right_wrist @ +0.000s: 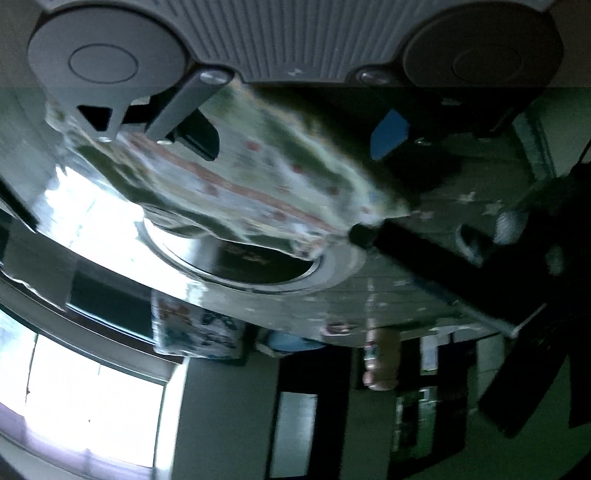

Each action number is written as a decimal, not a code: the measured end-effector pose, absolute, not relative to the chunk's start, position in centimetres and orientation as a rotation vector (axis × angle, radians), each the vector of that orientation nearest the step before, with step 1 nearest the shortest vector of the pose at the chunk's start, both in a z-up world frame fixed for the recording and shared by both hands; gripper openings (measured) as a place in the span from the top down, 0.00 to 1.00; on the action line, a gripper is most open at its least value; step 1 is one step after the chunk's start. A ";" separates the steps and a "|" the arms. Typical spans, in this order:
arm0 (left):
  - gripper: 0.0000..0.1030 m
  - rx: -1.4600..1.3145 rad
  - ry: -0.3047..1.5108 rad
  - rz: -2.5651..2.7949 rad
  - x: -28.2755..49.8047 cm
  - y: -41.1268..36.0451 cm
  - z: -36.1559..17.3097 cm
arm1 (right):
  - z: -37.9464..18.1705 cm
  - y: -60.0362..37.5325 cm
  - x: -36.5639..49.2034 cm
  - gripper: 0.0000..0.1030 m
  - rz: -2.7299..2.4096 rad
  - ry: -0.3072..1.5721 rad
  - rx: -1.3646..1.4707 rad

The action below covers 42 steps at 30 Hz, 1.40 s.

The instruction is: Fold clothes

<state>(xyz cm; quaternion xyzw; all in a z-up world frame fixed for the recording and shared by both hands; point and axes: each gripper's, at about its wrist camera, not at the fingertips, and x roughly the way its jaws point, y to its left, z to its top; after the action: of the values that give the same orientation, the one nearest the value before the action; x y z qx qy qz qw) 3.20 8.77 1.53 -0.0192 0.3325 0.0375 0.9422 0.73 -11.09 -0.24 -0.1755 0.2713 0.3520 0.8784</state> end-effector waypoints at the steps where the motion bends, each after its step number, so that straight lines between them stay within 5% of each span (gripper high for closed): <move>1: 0.01 -0.050 0.677 0.084 3.3 9.2 1.6 | -0.3 -10.7 0.7 0.14 0.750 0.565 -0.376; 12: 0.20 -0.198 0.699 0.102 4.3 12.6 1.6 | -1.3 -5.1 -0.4 0.36 0.895 0.521 -0.549; 17: 0.20 -0.228 0.726 0.050 4.7 12.1 1.2 | -1.7 -3.8 -0.6 0.57 0.911 0.512 -0.582; 21: 0.19 -0.268 0.752 0.023 5.2 11.8 1.0 | -1.5 -3.6 -0.6 0.83 0.903 0.506 -0.585; 30: 0.21 -0.465 0.835 -0.042 6.8 11.9 0.5 | 1.3 -6.1 0.4 0.92 0.894 0.506 -0.403; 35: 0.36 -0.551 0.852 -0.099 7.7 11.5 0.2 | 2.8 -8.0 0.7 0.93 0.890 0.504 -0.325; 40: 0.73 -0.646 0.864 -0.139 8.2 11.6 -0.8 | 3.2 -9.1 -0.1 0.93 0.901 0.499 -0.295; 42: 0.79 -0.682 0.868 -0.146 8.2 11.8 -1.3 | 3.1 -9.5 -0.4 0.93 0.909 0.503 -0.289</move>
<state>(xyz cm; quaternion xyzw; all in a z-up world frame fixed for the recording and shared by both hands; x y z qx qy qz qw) 8.23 11.79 -1.31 -0.3236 0.4118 -0.0692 0.8491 -0.42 -9.50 3.13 -0.1378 0.2396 0.4330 0.8580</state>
